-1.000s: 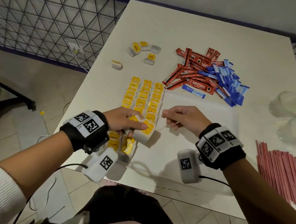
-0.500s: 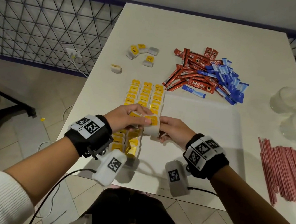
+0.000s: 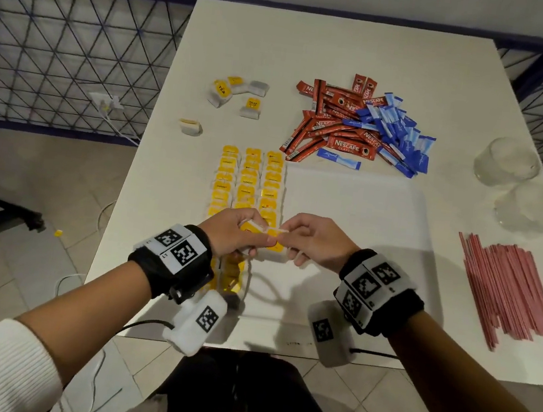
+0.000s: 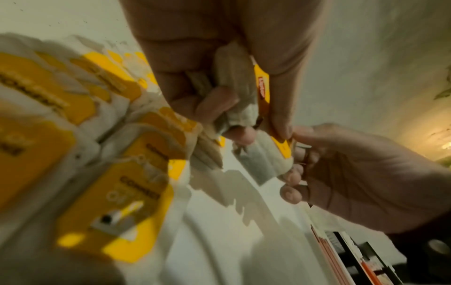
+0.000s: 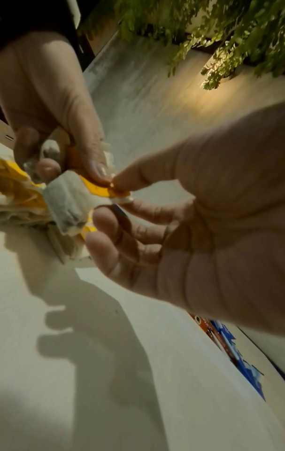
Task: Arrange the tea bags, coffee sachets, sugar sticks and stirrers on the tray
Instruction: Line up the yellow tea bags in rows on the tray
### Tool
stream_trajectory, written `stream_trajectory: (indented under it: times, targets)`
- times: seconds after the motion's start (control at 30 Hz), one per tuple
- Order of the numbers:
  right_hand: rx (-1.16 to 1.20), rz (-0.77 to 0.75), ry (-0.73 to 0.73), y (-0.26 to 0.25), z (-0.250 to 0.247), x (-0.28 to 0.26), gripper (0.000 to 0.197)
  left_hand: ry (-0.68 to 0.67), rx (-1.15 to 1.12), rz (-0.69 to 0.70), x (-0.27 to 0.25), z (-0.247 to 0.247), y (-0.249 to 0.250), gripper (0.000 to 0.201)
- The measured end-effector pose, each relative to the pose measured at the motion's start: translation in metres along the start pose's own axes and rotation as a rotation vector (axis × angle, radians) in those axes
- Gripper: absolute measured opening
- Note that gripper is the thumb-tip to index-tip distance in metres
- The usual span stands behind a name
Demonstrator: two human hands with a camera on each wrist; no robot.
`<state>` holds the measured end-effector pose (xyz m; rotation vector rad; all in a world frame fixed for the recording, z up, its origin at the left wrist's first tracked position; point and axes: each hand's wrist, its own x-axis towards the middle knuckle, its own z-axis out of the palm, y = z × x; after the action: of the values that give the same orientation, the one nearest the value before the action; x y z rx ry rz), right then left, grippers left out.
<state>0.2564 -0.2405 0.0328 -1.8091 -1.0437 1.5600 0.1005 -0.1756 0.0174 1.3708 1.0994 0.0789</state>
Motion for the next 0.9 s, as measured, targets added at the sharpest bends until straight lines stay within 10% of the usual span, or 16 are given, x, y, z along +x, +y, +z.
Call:
stream_trajectory:
  times: [0.37, 0.9]
  targets:
    - [-0.248, 0.079, -0.124, 0.003, 0.006, 0.027, 0.006, 0.231, 0.031, 0.098, 0.002, -0.034, -0.002, 0.012]
    - [-0.400, 0.075, 0.080, -0.003, 0.012, 0.047, 0.006, 0.138, -0.035, 0.085, -0.002, -0.065, 0.013, 0.016]
